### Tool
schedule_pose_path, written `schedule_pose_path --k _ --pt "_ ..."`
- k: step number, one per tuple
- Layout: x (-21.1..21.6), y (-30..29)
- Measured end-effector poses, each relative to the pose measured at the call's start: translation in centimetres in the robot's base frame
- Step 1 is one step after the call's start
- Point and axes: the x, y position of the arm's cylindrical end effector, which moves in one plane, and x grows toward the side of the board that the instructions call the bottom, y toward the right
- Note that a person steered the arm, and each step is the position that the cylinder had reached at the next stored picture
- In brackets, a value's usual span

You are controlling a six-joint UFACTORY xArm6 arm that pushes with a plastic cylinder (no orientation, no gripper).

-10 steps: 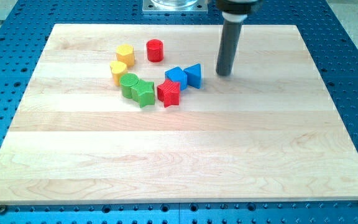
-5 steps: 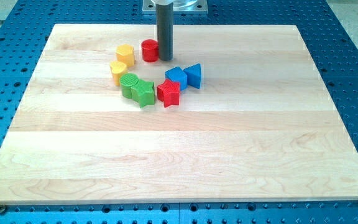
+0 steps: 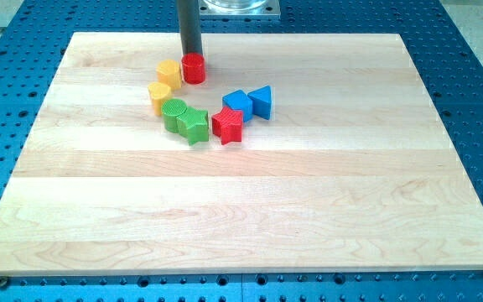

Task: Adjust the red circle and hexagon

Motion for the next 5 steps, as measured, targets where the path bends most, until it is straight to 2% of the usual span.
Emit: schedule_pose_path --k 1,3,4,5 --pt "1.8 -1.2" --pt "2.1 -2.2" --pt "0.5 -2.8" --pt "1.8 -4.5"
